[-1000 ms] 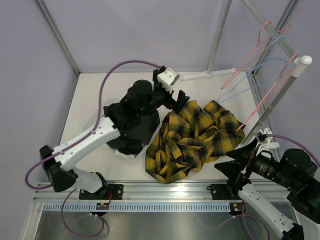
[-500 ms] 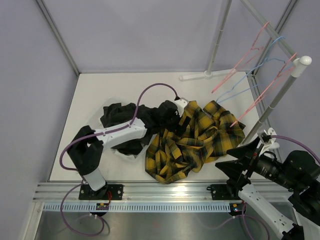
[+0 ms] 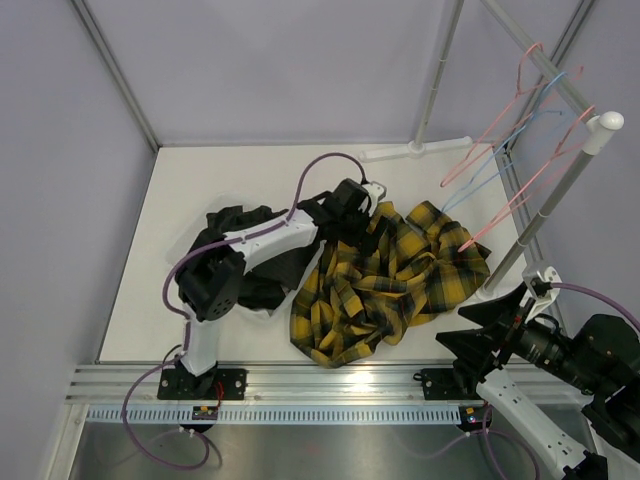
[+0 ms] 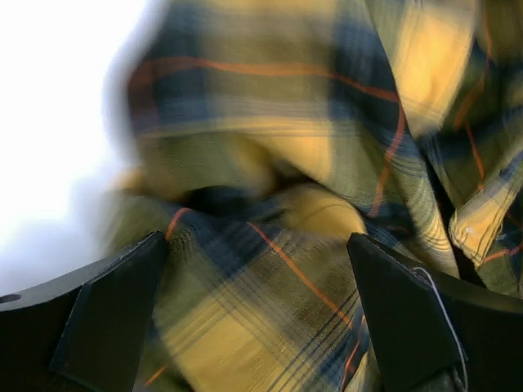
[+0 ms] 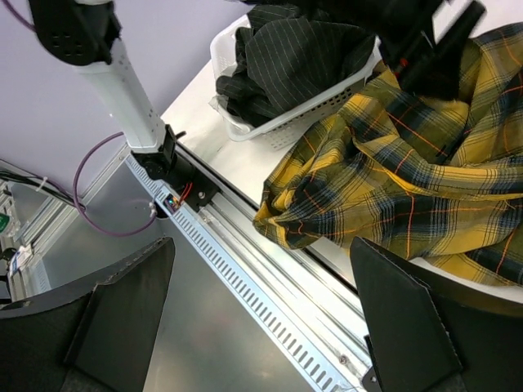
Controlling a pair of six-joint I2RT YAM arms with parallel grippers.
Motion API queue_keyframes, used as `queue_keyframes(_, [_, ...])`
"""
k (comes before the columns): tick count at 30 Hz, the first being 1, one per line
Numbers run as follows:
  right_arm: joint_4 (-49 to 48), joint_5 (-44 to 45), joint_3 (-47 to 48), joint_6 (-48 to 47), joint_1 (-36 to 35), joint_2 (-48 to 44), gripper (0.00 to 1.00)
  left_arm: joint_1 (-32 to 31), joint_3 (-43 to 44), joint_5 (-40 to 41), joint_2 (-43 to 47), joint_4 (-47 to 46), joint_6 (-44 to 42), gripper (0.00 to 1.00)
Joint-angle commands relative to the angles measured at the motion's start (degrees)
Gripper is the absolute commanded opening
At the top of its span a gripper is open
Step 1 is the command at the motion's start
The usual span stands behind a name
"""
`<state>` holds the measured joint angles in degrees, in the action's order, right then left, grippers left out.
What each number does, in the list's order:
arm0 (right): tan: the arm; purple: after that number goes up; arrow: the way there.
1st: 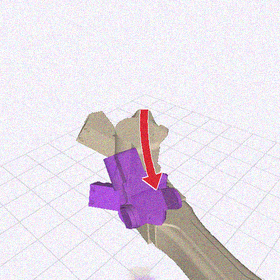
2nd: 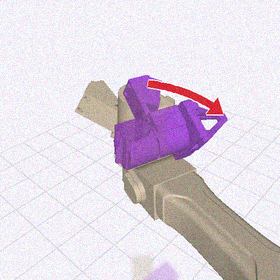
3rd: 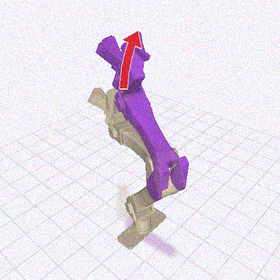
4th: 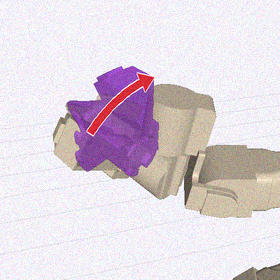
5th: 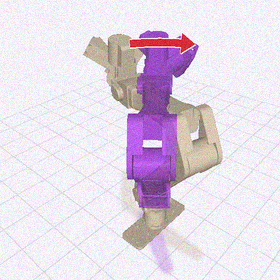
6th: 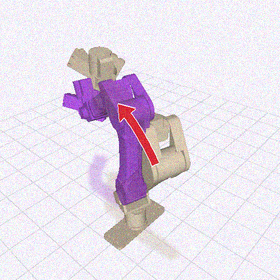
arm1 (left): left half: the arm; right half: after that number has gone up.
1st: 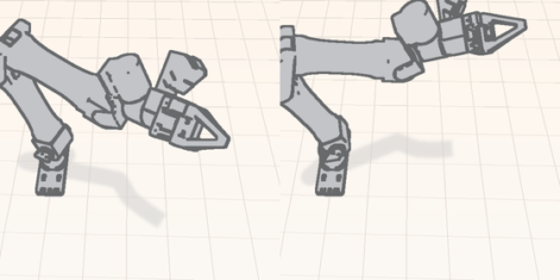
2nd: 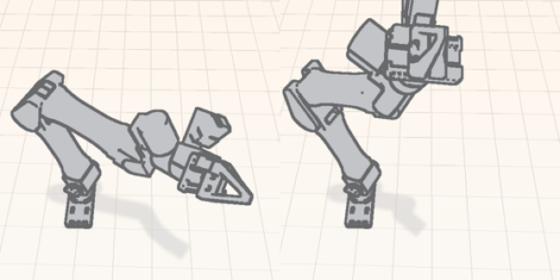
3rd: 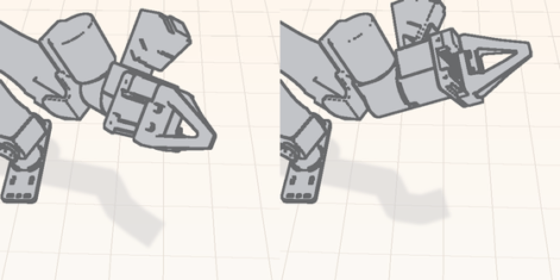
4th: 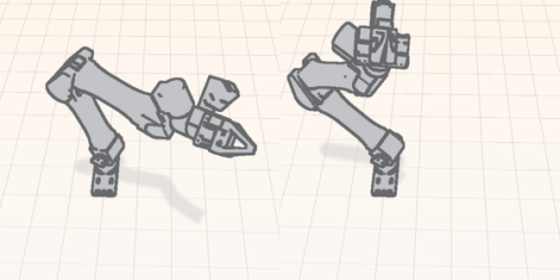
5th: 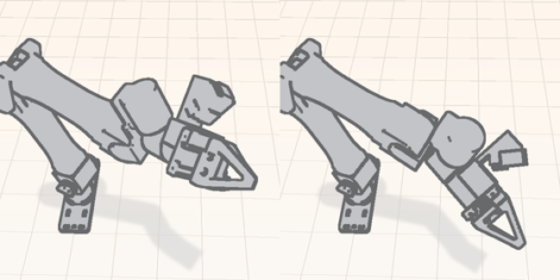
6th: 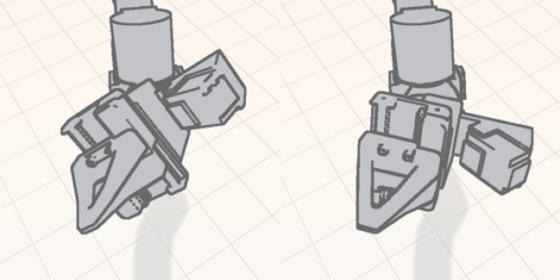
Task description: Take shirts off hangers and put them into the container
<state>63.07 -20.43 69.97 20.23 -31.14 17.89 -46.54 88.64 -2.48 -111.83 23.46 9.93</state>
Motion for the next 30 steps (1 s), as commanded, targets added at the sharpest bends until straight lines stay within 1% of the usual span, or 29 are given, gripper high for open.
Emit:
queue_keyframes(1, [-0.84, 0.12, 0.95, 0.51, -0.24, -0.4, 0.97, -0.65, 2.59, -13.5, -5.76, 4.22, -0.71, 0.97])
queue_keyframes(4, [-0.84, 0.12, 0.69, 0.6, -0.24, -1.37, 0.97, -0.48, 3.82, -17.99, -9.1, 3.78, -0.35, 0.97])
queue_keyframes(6, [-0.49, 0.3, 0.43, 0.6, -0.24, -1.72, 0.97, -0.57, 4.61, -18.96, -10.95, 4.04, 0.0, 0.97])
queue_keyframes(7, [-0.4, 0.39, 0.43, 0.6, -0.24, -1.89, 0.97, -0.57, 4.7, -19.31, -11.21, 3.96, 0.35, 0.95])
queue_keyframes(8, [-0.32, 0.47, 0.43, 0.69, -0.33, -2.15, 0.97, -0.48, 4.35, -19.84, -11.3, 3.7, 0.44, 0.85])
queue_keyframes(9, [-0.31, 0.39, 0.43, 0.86, -0.24, -2.24, 0.97, -0.56, 3.91, -20.19, -11.13, 2.82, 0.7, 0.74])
queue_keyframes(10, [-0.49, 0.39, 0.34, 0.87, -0.24, -2.33, 0.97, -0.48, 3.56, -19.85, -11.04, 2.64, 1.14, 0.57])
queue_keyframes(11, [-0.4, 0.39, 0.34, 0.78, -0.24, -2.42, 0.97, -0.48, 3.12, -18.97, -10.87, 2.64, 1.58, 0.1])
queue_keyframes(12, [-0.4, 0.39, 0.25, 0.78, -0.24, -2.33, 0.97, -0.39, 2.77, -16.79, -9.91, 2.21, 2.01, 0.0])
queue_keyframes(14, [-0.75, 0.04, -0.01, 0.69, -0.24, -2.07, 0.97, -0.21, 1.28, -15.19, -7.54, 0.8, 2.37, 0.0])
queue_keyframes(15, [-0.84, 0.03, -0.28, 0.6, -0.24, -2.07, 0.97, -0.13, 0.49, -10.75, -3.09, -0.16, 1.85, 0.0])
queue_keyframes(16, [-1.02, -0.05, -0.45, 0.69, -0.24, -1.9, 0.97, -0.21, -0.22, -8.18, -0.17, -2.09, 0.8, 0.0])
queue_keyframes(17, [-1.28, -0.14, -0.71, 0.6, -0.24, -1.89, 0.97, -0.04, -1.01, -2.67, 2.82, -3.15, -0.6, 0.0])
queue_keyframes(18, [-1.46, -0.32, -0.72, 0.51, -0.24, -1.81, 0.97, 0.22, -0.84, 0.25, 6.07, -4.29, -4.01, 0.0])
queue_keyframes(19, [-1.46, -0.32, -0.8, 0.51, -0.24, -1.63, 0.97, 0.84, -0.14, 2.11, 11.75, -5.61, -5.61, 0.0])
queue_keyframes(20, [-1.63, -0.4, -0.98, 0.34, -0.24, -1.54, 0.97, 2.06, 1.26, 3.96, 14.25, -5.97, -7.28, 0.0])
queue_keyframes(21, [-1.81, -0.58, -1.07, 0.34, -0.24, -1.46, 0.97, 5.12, 5.01, 3.8, 16.45, -6.32, -9.47, 0.0])
queue_keyframes(22, [-2.07, -0.58, -1.16, 0.34, -0.24, -1.28, 0.97, 6.63, 7.14, 3.71, 19.95, -6.85, -10.1, 0.0])
queue_keyframes(23, [-2.25, -0.67, -1.77, 0.42, -0.24, -1.28, 0.97, 8.3, 9.42, 3.8, 21.2, -8.16, -11.85, 0.0])
queue_keyframes(24, [-2.6, -0.76, -2.12, 0.51, -0.33, -1.19, 0.97, 9.96, 14.49, 4.84, 22.09, -8.95, -14.04, 0.0])
queue_keyframes(25, [-3.3, -0.84, -2.47, 0.69, -0.24, -0.93, 0.97, 13.29, 17.41, 5.11, 22.7, -9.74, -15.11, 0.0])
queue_keyframes(26, [-3.74, -0.84, -3.43, 1.04, -0.33, -0.75, 0.97, 15.06, 21.01, 5.29, 22.45, -10.01, -16.34, 0.0])
queue_keyframes(27, [-4.26, -1.37, -3.79, 1.13, -0.24, -0.58, 0.97, 16.56, 25.22, 5.99, 21.58, -9.23, -19.4, 0.0])
queue_keyframes(28, [-4.97, -1.37, -4.14, 1.13, -0.24, 0.03, 0.97, 19.18, 34.92, 7.13, 20.52, -8.27, -20.82, 0.0])
queue_keyframes(29, [-5.15, -1.37, -4.41, 0.78, -0.24, 0.39, 0.97, 20.86, 40.42, 8.18, 17.64, -7.39, -22.05, 0.0])
queue_keyframes(30, [-5.41, -1.37, -4.5, 0.6, -0.24, 0.74, 0.97, 22.62, 45.95, 6.28, 16.13, -5.29, -22.41, 0.0])
